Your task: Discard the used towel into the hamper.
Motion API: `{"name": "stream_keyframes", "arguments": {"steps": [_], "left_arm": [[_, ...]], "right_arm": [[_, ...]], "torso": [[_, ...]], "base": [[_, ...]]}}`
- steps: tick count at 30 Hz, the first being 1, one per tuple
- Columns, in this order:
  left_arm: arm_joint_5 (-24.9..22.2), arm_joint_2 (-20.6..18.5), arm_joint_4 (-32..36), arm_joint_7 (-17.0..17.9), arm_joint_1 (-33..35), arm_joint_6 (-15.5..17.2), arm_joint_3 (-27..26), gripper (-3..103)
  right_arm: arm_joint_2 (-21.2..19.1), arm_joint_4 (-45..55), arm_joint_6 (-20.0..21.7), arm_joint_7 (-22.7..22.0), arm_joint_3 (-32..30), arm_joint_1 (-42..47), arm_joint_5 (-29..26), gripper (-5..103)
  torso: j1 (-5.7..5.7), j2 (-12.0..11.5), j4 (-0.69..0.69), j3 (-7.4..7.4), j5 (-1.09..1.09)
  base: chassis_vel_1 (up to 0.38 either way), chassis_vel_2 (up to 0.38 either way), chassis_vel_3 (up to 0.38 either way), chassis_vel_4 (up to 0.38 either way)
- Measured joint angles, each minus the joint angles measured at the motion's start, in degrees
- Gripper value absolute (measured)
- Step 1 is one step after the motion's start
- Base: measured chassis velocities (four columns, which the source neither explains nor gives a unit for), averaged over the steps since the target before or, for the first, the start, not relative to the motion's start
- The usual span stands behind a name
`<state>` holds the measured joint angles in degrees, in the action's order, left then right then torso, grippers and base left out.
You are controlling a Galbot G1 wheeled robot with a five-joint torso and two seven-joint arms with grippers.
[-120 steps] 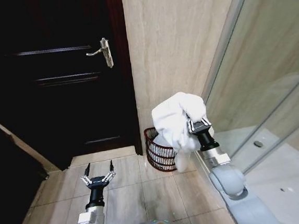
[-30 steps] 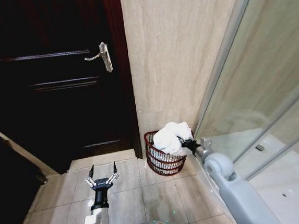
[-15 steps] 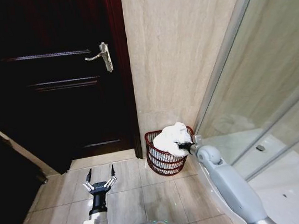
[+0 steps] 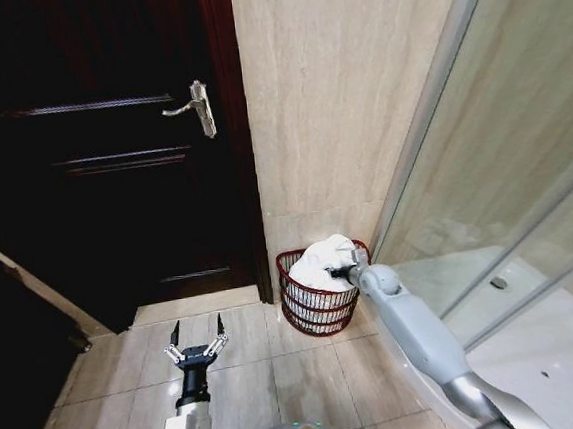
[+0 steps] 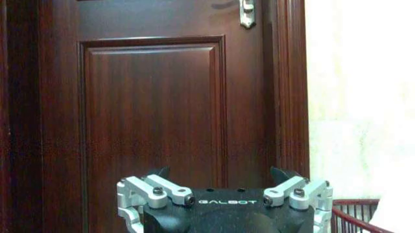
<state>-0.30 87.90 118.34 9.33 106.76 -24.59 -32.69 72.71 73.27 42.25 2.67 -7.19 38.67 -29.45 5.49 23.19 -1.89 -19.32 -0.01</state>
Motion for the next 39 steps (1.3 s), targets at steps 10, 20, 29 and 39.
{"name": "stream_keyframes", "arguments": {"steps": [10,20,29,39], "left_arm": [[-0.45,0.05,0.06,0.15,0.27,-0.18,-1.13,100],[-0.59,-0.03,0.12,0.06,0.16,0.02,-1.01,100],[-0.68,-0.21,-0.15,0.00,0.02,-0.21,-0.68,100],[-0.66,-0.53,-0.26,-0.18,-0.83,0.00,-0.04,100]], "right_arm": [[2.39,-5.84,-0.30,3.45,-0.56,-1.62,2.93,13],[1.57,-7.17,-0.43,6.69,-1.89,-1.02,5.45,9],[-0.67,-1.03,-1.03,3.81,-2.33,1.54,5.25,41],[-5.62,14.10,-3.04,-1.41,-3.36,9.31,4.24,73]], "torso": [[0.00,0.00,-0.01,0.00,0.01],[0.00,0.00,-0.02,0.00,0.02],[0.00,-0.01,-0.01,0.00,0.01],[0.00,-0.01,0.02,0.00,0.00]], "base": [[0.000,0.000,0.000,0.000],[0.000,0.000,0.000,0.000],[0.000,0.000,0.000,0.000],[0.000,0.000,0.000,0.000]]}}
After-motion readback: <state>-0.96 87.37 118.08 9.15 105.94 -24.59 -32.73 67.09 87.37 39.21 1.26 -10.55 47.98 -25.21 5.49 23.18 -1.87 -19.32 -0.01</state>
